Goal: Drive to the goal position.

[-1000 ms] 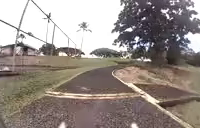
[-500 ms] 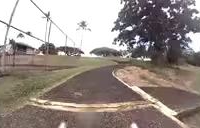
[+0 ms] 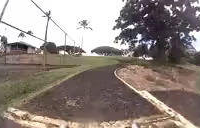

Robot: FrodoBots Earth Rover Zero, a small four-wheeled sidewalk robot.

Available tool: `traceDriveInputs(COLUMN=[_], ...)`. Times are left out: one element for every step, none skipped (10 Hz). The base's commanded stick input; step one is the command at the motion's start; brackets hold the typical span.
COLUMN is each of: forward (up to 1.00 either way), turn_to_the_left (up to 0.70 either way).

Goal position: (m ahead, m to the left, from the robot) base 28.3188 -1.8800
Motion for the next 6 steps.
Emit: traceDriveInputs(forward=[0.85,0.85,0.85,0.85,0.85,0.85], turn_to_the_left=[0.0,0.0,0.0,0.0,0.0,0.0])
